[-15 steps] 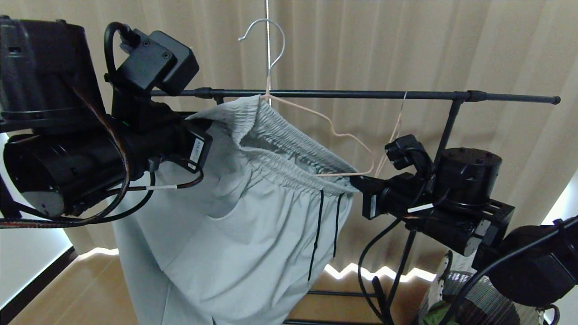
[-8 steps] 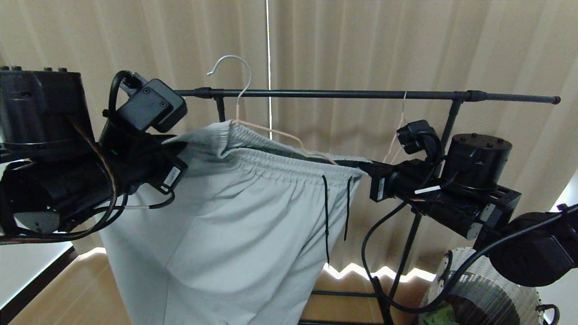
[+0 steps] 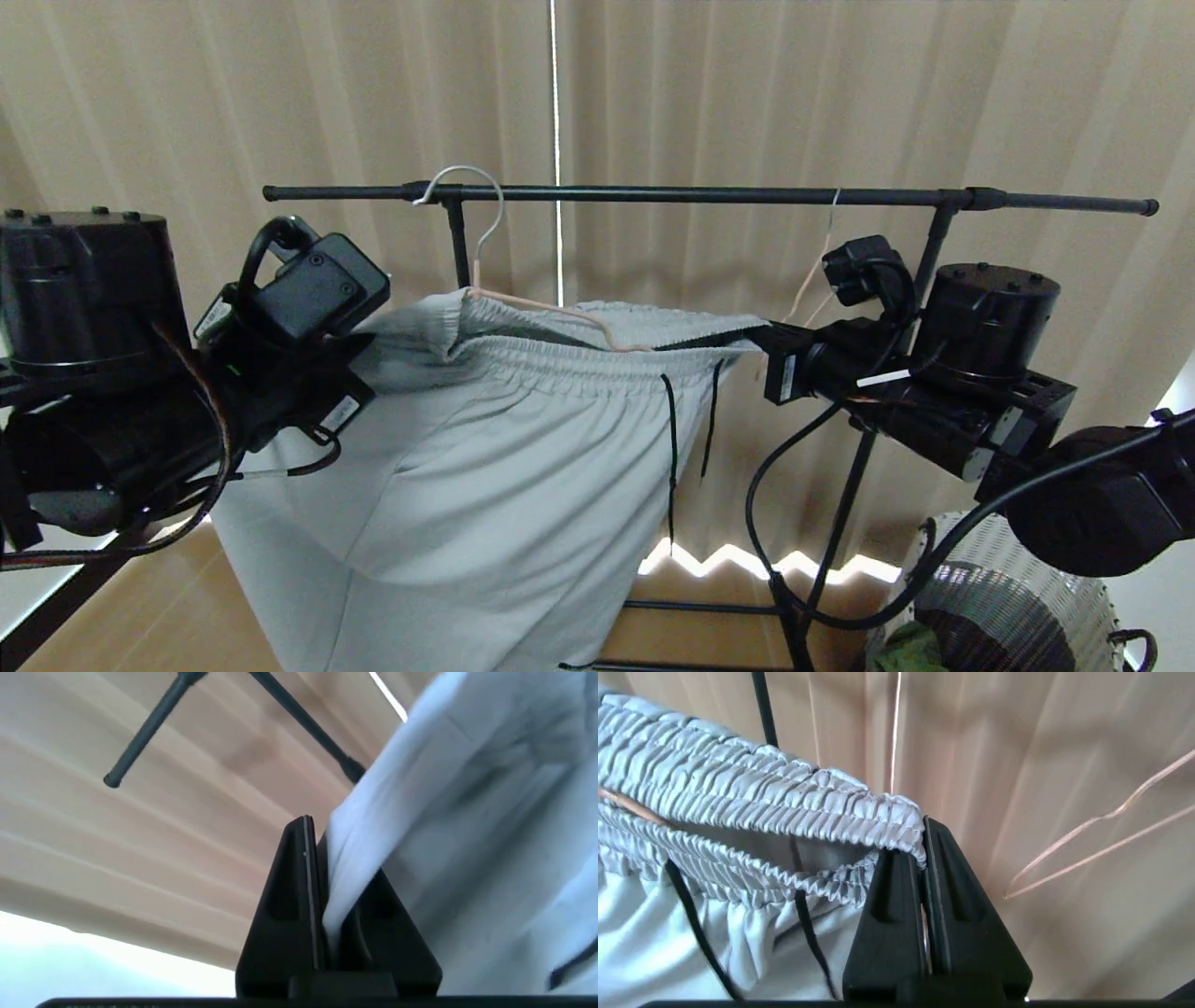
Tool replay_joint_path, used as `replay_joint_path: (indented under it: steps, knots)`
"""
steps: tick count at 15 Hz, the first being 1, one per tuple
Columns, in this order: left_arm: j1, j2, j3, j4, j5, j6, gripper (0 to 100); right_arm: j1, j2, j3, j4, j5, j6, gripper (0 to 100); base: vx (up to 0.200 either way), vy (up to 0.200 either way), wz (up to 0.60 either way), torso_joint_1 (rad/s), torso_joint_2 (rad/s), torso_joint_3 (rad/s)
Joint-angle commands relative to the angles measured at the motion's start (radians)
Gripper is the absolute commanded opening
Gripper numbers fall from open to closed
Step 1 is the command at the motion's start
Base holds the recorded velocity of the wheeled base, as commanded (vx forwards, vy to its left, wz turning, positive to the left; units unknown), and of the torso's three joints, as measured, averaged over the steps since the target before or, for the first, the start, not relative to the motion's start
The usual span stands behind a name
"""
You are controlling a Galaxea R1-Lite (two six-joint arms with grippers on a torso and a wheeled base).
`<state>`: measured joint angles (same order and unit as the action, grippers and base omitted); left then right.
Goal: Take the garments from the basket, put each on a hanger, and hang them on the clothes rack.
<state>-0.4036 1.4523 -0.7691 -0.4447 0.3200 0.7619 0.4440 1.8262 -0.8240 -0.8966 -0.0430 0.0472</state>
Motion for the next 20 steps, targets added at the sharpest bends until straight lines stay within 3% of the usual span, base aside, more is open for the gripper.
replay_joint_path:
  steps: [1, 4, 6, 7, 8, 13, 20]
  knots:
    - [-0.001, 0.011, 0.024, -0.009, 0.002, 0.010, 0, 0.027, -0.005, -0.003, -0.001, 0.002, 0.000, 0, 0.000, 0.000, 0.00, 0.000, 0.00, 0.000]
    - [-0.001, 0.042, 0.021, -0.048, 0.011, 0.008, 0, 0.085, -0.008, 0.009, -0.001, 0.002, 0.000, 0, 0.000, 0.000, 0.00, 0.000, 0.00, 0.000]
    - [-0.001, 0.052, 0.010, -0.051, 0.057, 0.004, 0, 0.102, -0.011, 0.036, -0.004, 0.000, 0.000, 0, 0.000, 0.000, 0.00, 0.000, 0.00, 0.000]
    - [-0.001, 0.062, -0.004, -0.051, 0.149, -0.015, 0, 0.128, -0.038, 0.075, -0.005, 0.006, -0.017, 0, 0.000, 0.000, 0.00, 0.000, 0.00, 0.000]
    - [-0.004, 0.072, -0.015, -0.051, 0.191, -0.036, 0, 0.150, -0.048, 0.103, -0.007, 0.009, -0.029, 0, 0.000, 0.000, 0.00, 0.000, 0.00, 0.000]
    - [-0.046, 0.131, -0.073, -0.051, 0.292, -0.118, 0, 0.295, -0.051, 0.120, -0.010, 0.011, -0.041, 0, 0.000, 0.000, 0.00, 0.000, 0.00, 0.000]
    - [-0.093, 0.203, -0.159, -0.052, 0.346, -0.196, 0, 0.424, 0.004, 0.102, -0.010, 0.012, -0.041, 0, 0.000, 0.000, 0.00, 0.000, 0.00, 0.000]
